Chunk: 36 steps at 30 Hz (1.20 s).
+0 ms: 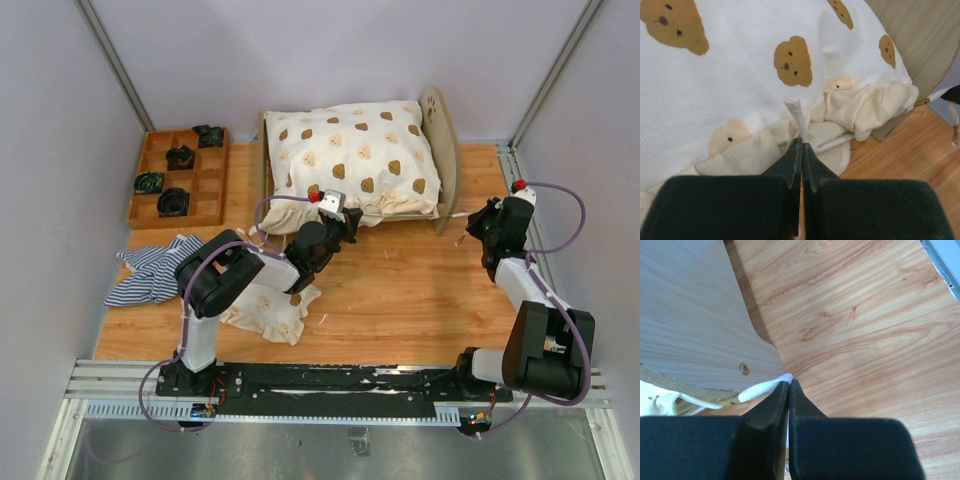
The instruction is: Set up the pet bed
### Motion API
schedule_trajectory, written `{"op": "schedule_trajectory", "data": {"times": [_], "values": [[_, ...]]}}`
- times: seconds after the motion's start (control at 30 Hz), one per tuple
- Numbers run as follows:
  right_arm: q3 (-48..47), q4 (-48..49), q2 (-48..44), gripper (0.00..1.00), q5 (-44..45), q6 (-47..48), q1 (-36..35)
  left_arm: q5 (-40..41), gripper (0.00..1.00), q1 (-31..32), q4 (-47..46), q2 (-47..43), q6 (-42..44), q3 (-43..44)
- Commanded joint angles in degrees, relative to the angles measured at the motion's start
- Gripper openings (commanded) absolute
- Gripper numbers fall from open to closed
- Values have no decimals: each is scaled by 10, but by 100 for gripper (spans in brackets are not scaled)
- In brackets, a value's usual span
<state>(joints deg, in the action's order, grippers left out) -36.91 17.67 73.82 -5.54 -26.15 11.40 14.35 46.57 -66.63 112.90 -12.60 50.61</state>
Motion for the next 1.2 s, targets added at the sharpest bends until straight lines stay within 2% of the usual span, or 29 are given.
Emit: {"op": "schedule_trajectory", "data": {"times": [0.0,0.13,0.27,0.33,0.4,0.43,0.53,0.6,0.7,0.83,0.97,1.0,1.13,1.17], "values": [[1,-2,-18,0,29,2,18,54,0,-20,24,-20,0,-19],[1,-11,-20,0,43,6,19,48,0,-20,23,-24,0,-17],[-9,-30,-24,0,-15,4,19,-20,1,-18,19,-37,-13,-24],[-18,-60,-30,13,-50,8,18,-41,17,-10,5,-51,-15,-40],[-25,-98,-39,26,-60,13,19,-53,29,3,-15,-66,-9,-64],[-29,-115,-43,30,-62,16,19,-65,31,9,-32,-75,-7,-80],[-44,-169,-57,38,-84,32,19,-98,38,28,-63,-107,-2,-123],[-58,-212,-70,39,-111,40,19,-115,45,37,-57,-129,2,-142],[-55,-224,-105,39,-135,36,1,-142,51,39,-24,-157,14,-156],[-29,-211,-161,37,-83,8,-54,-102,58,38,45,-178,34,-148],[-6,-147,-188,35,-33,-1,-148,-82,78,11,168,-217,0,-119],[-6,-131,-184,35,-30,1,-172,-79,80,5,190,-230,-8,-117],[-37,-89,-134,35,-58,3,-239,-46,99,-17,283,-296,-11,-120],[-48,-80,-119,35,-70,9,-253,-41,99,-23,309,-313,-12,-121]]}}
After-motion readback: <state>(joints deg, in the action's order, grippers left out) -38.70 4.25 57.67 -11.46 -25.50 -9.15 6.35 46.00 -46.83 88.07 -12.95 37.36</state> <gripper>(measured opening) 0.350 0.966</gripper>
